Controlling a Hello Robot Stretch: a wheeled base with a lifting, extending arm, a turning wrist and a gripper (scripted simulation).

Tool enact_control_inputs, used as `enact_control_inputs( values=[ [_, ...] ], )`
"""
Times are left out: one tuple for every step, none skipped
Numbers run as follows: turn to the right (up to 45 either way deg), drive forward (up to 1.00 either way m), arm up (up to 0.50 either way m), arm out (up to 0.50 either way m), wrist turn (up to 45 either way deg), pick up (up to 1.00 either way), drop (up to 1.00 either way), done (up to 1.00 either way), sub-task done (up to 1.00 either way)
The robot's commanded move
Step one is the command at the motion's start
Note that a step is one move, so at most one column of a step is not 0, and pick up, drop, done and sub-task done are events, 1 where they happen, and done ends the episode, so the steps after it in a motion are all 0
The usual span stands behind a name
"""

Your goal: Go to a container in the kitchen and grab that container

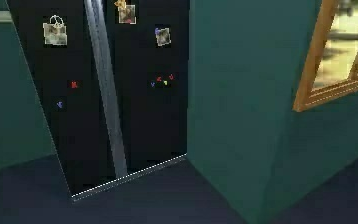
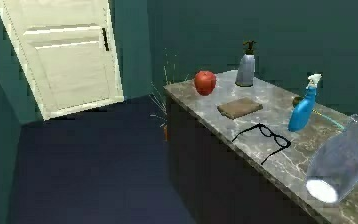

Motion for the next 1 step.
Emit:
enact_control_inputs(
  values=[
    [45.0, 0.00, 0.00, 0.00, 0.0, 0.00, 0.00, 0.00, 0.00]
  ],
)
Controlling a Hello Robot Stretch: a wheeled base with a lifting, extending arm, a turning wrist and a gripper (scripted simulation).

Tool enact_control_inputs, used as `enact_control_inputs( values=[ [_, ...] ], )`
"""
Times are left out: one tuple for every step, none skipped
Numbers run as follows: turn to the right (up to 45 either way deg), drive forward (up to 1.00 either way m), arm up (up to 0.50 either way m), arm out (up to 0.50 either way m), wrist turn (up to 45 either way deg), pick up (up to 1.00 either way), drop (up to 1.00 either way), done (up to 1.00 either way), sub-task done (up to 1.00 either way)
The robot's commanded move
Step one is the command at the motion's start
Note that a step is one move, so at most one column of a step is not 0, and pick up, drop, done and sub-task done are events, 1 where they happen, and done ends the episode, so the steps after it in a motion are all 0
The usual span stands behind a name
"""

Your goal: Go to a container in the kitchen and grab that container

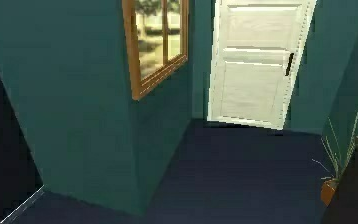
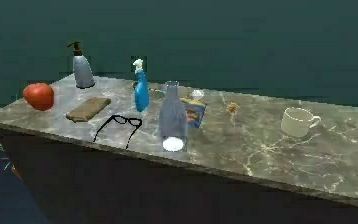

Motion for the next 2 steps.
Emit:
enact_control_inputs(
  values=[
    [45.0, 0.00, 0.00, 0.00, 0.0, 0.00, 0.00, 0.00, 0.00],
    [45.0, 0.00, 0.00, 0.00, 0.0, 0.00, 0.00, 0.00, 0.00]
  ],
)
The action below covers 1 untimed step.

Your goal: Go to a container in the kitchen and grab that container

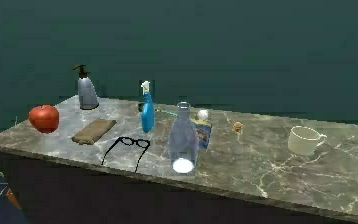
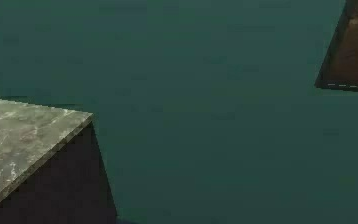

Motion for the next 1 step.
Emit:
enact_control_inputs(
  values=[
    [12.0, 0.00, 0.00, 0.00, 0.0, 0.00, 0.00, 0.00, 0.00]
  ],
)
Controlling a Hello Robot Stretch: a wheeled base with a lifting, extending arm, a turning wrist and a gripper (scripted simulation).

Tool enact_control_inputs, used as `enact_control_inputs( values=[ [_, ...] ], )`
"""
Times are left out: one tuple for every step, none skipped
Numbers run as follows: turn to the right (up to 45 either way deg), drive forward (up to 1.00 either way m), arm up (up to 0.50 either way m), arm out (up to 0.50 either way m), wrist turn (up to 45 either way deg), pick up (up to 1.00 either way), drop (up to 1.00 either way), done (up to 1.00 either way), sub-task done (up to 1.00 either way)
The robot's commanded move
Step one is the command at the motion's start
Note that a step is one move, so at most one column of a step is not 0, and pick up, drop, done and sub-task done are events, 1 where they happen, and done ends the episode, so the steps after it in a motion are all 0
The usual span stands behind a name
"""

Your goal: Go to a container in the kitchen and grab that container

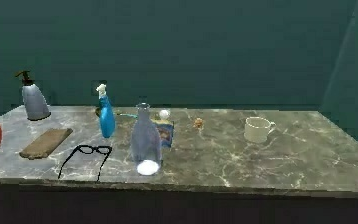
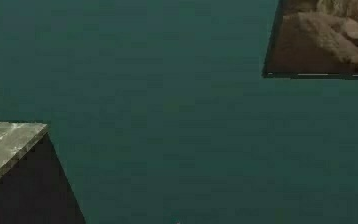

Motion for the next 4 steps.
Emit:
enact_control_inputs(
  values=[
    [0.0, 0.15, 0.00, 0.00, 0.0, 0.00, 0.00, 0.00, 0.00],
    [-45.0, 0.00, 0.00, 0.00, 0.0, 0.00, 0.00, 0.00, 0.00],
    [-45.0, 0.00, 0.00, 0.00, 0.0, 0.00, 0.00, 0.00, 0.00],
    [-12.0, 0.00, 0.00, 0.00, 0.0, 0.00, 0.00, 0.00, 0.00]
  ],
)
